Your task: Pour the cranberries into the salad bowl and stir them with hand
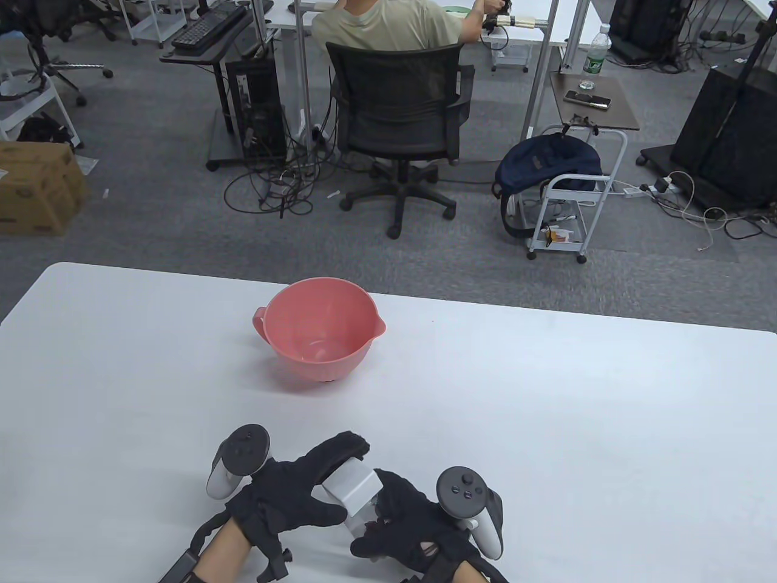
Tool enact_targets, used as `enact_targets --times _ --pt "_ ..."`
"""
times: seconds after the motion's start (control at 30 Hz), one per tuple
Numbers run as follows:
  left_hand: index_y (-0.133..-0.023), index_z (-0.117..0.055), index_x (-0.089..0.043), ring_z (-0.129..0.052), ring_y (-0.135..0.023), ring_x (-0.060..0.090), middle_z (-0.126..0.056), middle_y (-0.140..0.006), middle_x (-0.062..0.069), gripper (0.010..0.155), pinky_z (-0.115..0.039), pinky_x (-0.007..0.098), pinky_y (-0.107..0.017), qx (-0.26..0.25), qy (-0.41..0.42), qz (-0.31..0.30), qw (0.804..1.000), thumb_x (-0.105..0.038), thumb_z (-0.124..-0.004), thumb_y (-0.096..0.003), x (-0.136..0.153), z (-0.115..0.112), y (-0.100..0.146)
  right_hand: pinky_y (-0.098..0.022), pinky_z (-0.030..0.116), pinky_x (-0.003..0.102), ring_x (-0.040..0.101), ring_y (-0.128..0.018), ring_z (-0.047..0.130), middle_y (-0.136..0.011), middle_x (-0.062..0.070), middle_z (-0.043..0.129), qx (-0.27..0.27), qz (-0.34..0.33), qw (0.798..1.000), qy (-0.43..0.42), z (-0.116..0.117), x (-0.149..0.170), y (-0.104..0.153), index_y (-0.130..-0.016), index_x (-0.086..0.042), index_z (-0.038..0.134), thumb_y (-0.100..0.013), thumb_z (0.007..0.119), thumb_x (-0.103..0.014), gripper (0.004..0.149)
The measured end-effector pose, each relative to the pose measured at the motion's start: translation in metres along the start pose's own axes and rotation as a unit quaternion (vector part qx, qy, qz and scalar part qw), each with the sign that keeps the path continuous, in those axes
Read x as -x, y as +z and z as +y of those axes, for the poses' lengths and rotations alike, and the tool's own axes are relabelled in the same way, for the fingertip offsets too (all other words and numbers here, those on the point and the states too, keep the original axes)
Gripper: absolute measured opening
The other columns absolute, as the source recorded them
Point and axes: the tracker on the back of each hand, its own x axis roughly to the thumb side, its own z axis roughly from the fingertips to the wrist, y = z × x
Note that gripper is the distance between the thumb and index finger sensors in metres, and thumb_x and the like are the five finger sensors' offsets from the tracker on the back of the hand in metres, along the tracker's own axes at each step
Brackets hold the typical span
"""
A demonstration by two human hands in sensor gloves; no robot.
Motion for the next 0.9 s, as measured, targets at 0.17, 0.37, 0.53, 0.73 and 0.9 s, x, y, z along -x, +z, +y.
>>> enact_targets --times 0.17,0.37,0.53,0.73,0.9 --pt "-0.110 -0.045 -0.055 -0.072 -0.108 0.018 -0.062 -0.117 -0.012 0.096 -0.059 0.055 -0.081 -0.042 -0.022 0.008 0.999 -0.075 -0.099 -0.0338 0.000 0.002 0.002 -0.046 0.087 0.044 0.026 -0.086 0.074 -0.098 -0.001 0.068 0.013 0.001 1.000 0.018 0.000 -0.001 0.001 -0.101 -0.039 0.056 -0.022 0.113 -0.050 0.098" --pt "-0.110 -0.050 -0.050 -0.079 -0.094 0.018 -0.065 -0.106 -0.007 0.094 -0.062 0.052 -0.079 -0.098 -0.071 0.033 0.992 -0.080 -0.095 -0.0331 -0.003 -0.001 0.004 -0.046 0.086 0.044 0.026 -0.086 0.074 -0.098 -0.001 0.068 0.050 0.008 0.997 0.050 0.001 -0.003 0.003 -0.102 -0.039 0.056 -0.022 0.113 -0.051 0.099" --pt "-0.110 -0.054 -0.046 -0.086 -0.081 0.017 -0.072 -0.098 -0.005 0.093 -0.068 0.047 -0.074 -0.172 -0.135 0.080 0.972 -0.088 -0.088 -0.0345 -0.008 -0.008 0.007 -0.045 0.087 0.044 0.027 -0.085 0.074 -0.098 0.000 0.068 0.095 0.015 0.991 0.091 0.001 -0.006 0.005 -0.102 -0.038 0.056 -0.022 0.112 -0.052 0.099" --pt "-0.112 -0.053 -0.041 -0.092 -0.074 0.016 -0.077 -0.094 -0.004 0.094 -0.073 0.046 -0.071 -0.220 -0.204 0.118 0.947 -0.094 -0.078 -0.0375 -0.015 -0.022 0.009 -0.044 0.087 0.044 0.027 -0.085 0.075 -0.097 0.000 0.069 0.107 0.028 0.988 0.106 -0.001 -0.004 0.006 -0.101 -0.037 0.057 -0.021 0.112 -0.051 0.098" --pt "-0.115 -0.030 -0.046 -0.052 -0.113 0.032 -0.031 -0.126 0.001 0.101 -0.059 0.055 -0.079 -0.079 -0.051 0.058 0.994 -0.093 -0.075 -0.0384 -0.003 -0.020 0.001 -0.045 0.087 0.044 0.027 -0.085 0.074 -0.098 0.000 0.069 0.081 0.020 0.995 0.051 -0.006 -0.001 0.005 -0.102 -0.037 0.057 -0.021 0.112 -0.051 0.099"
